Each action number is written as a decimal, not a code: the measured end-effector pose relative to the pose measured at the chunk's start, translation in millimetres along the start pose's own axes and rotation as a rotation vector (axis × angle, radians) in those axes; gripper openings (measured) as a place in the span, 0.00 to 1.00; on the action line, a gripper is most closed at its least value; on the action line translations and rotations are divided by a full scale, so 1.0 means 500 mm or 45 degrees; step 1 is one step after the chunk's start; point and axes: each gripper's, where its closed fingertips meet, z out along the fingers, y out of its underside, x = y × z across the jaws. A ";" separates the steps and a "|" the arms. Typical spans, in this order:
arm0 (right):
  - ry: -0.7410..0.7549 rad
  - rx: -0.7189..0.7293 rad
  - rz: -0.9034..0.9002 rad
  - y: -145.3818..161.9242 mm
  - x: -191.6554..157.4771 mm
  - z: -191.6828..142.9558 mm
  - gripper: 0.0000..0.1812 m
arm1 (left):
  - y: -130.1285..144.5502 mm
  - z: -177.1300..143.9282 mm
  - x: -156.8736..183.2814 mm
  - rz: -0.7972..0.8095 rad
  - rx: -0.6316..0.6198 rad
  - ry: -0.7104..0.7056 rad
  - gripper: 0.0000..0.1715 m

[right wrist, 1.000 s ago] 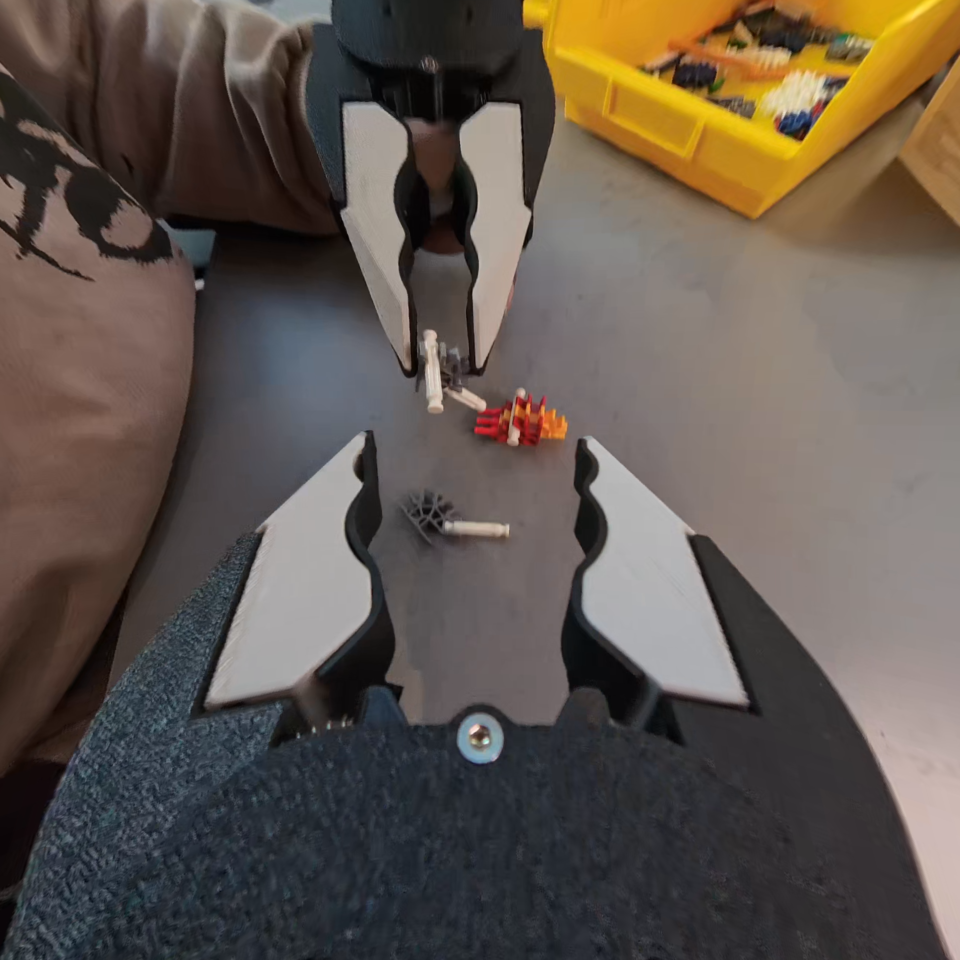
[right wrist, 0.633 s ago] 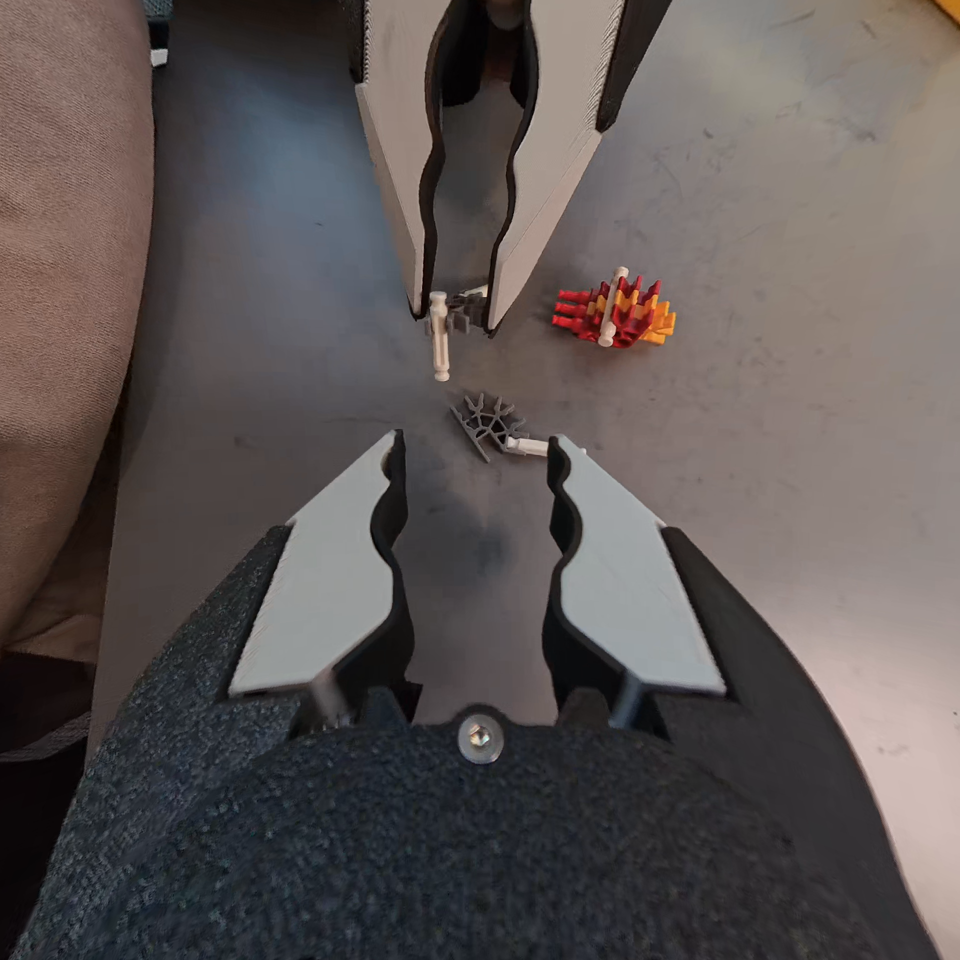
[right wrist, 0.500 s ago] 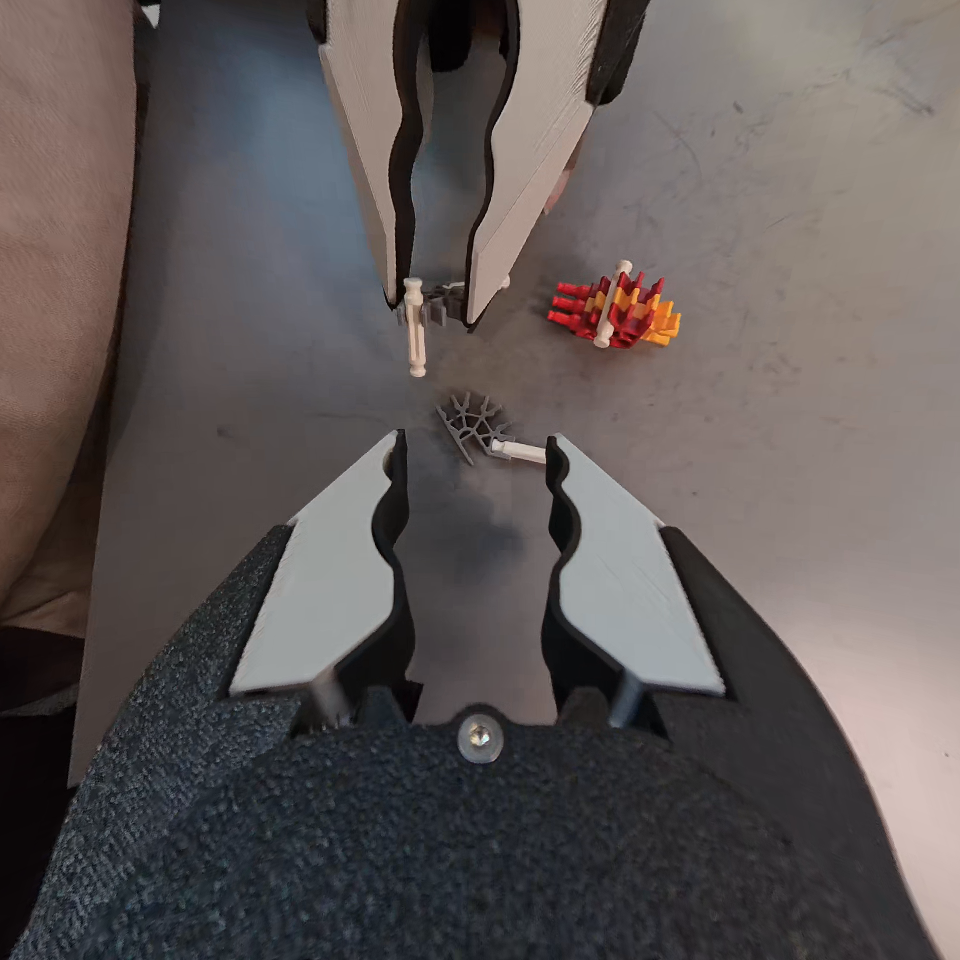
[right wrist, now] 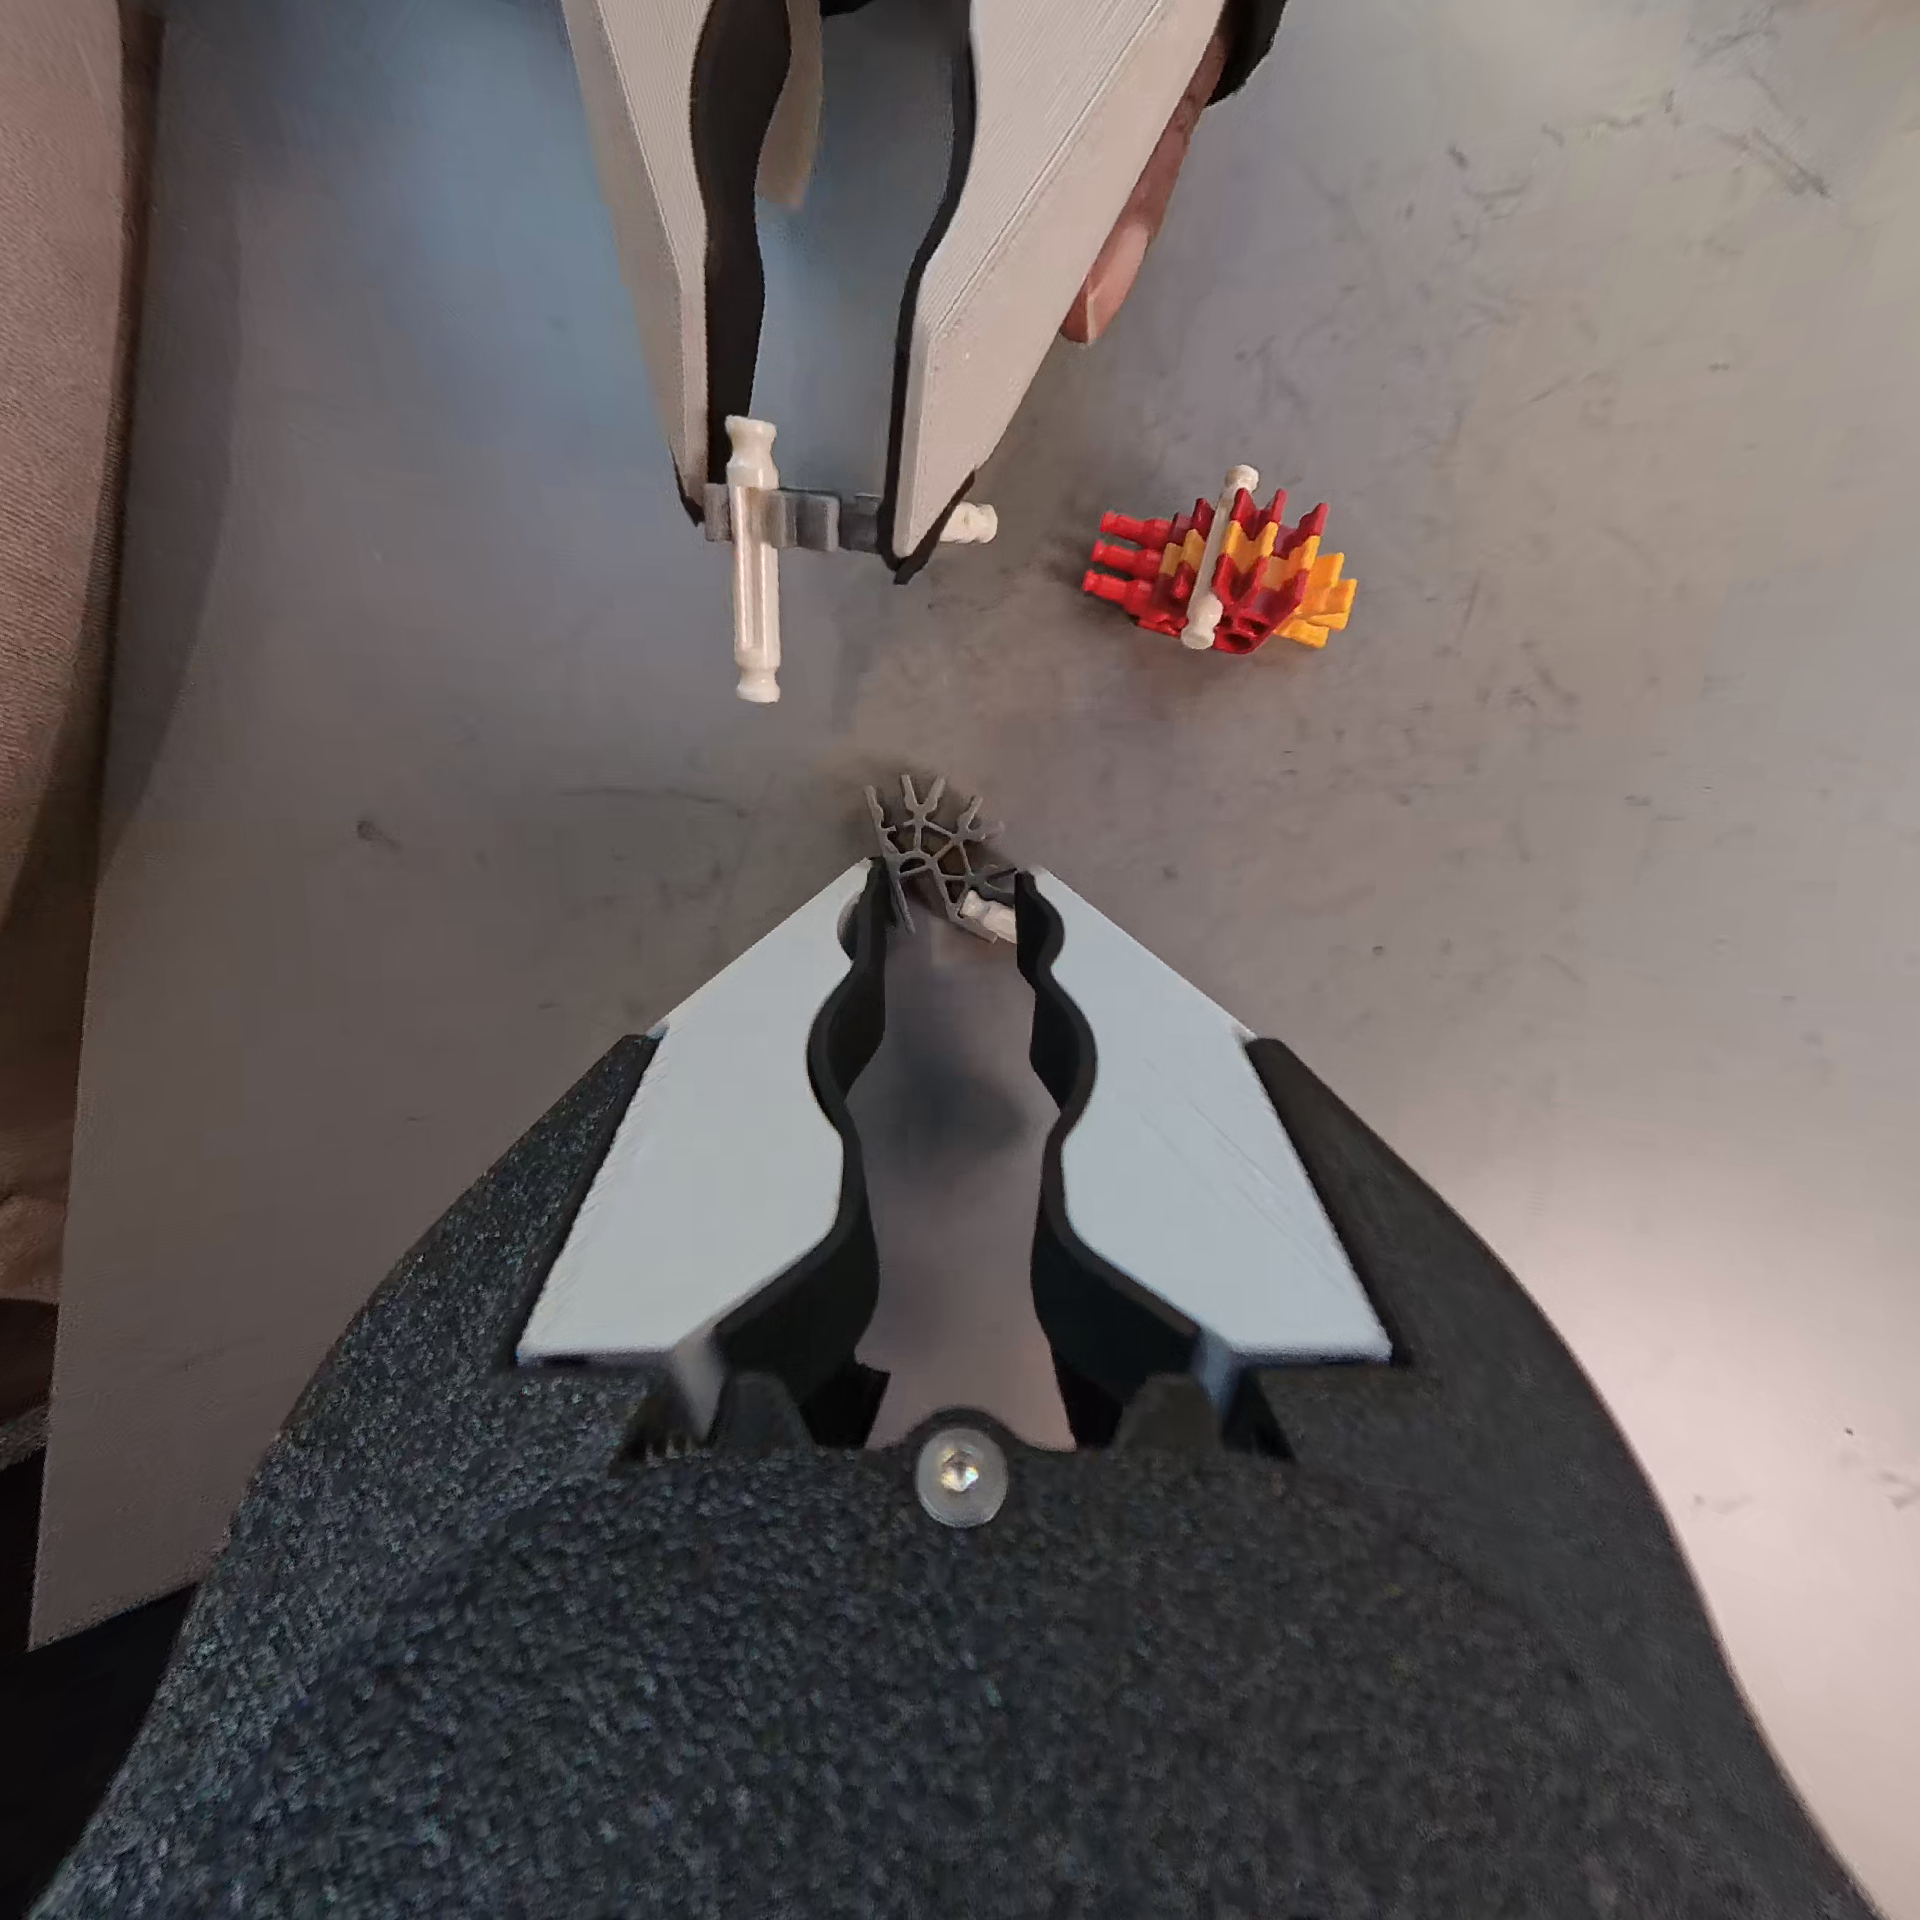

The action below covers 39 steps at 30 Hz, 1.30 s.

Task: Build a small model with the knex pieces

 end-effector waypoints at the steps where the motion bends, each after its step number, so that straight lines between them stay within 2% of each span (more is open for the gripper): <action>1: 0.018 0.038 0.009 -0.005 0.001 -0.005 0.12 | -0.003 -0.002 -0.003 -0.001 0.010 -0.010 0.13; 4: 0.097 0.235 0.041 -0.039 0.014 -0.039 0.12 | -0.025 -0.018 -0.018 -0.041 0.096 -0.045 0.13; 10: 0.188 0.810 0.123 -0.149 0.040 -0.144 0.12 | -0.122 -0.102 -0.059 -0.153 0.527 -0.133 0.13; 13: 0.202 0.961 0.155 -0.182 0.050 -0.166 0.12 | -0.145 -0.126 -0.062 -0.175 0.656 -0.127 0.13; 16: 0.193 1.049 0.187 -0.204 0.058 -0.173 0.12 | -0.152 -0.132 -0.062 -0.174 0.696 -0.129 0.13; 24: 0.118 1.122 0.197 -0.239 0.050 -0.157 0.12 | -0.156 -0.129 -0.058 -0.151 0.703 -0.132 0.12; 39: 0.108 1.052 0.215 -0.209 0.050 -0.133 0.12 | -0.120 -0.100 -0.063 -0.187 0.523 -0.140 0.13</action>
